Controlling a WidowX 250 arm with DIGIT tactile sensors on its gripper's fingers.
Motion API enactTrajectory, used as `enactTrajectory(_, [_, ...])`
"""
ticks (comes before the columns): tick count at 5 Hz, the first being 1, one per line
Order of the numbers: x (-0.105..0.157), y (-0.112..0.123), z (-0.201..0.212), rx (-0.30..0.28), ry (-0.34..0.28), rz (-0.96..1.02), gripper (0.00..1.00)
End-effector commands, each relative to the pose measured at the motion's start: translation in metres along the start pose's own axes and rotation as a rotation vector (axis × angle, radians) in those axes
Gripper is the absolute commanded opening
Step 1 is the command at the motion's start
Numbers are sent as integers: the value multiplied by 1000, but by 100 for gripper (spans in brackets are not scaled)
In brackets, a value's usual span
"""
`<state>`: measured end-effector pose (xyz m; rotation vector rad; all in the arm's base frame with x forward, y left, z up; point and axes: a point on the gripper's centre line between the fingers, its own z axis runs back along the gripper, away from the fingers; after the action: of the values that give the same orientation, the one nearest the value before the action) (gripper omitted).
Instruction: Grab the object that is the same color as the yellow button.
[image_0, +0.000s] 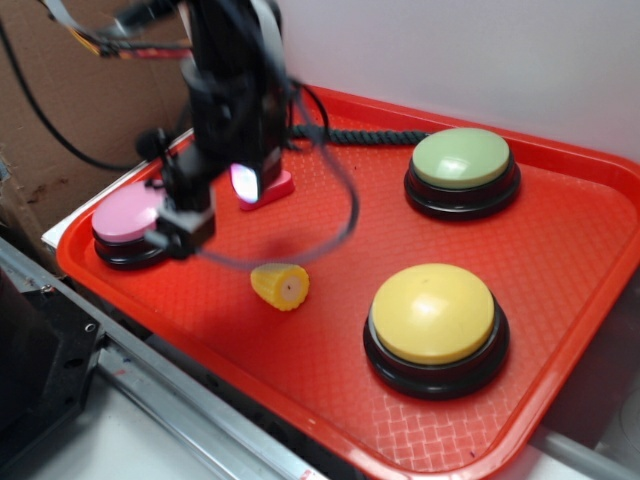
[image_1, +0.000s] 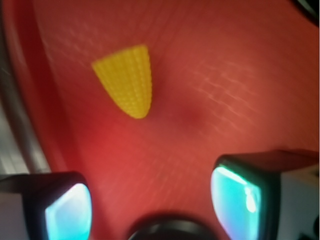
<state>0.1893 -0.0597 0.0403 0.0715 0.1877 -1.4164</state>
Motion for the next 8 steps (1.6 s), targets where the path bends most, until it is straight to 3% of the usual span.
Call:
enactTrajectory(1, [16, -9, -32, 10, -131, -6, 100])
enactTrajectory(4, [38, -2, -14, 80, -197, -84, 100])
enactTrajectory(6, [52, 5, -26, 88, -158, -134, 100])
enactTrajectory(7, [49, 2, -29, 29, -174, -83, 41])
enactTrajectory(8, [45, 1, -30, 25, -185, -49, 0])
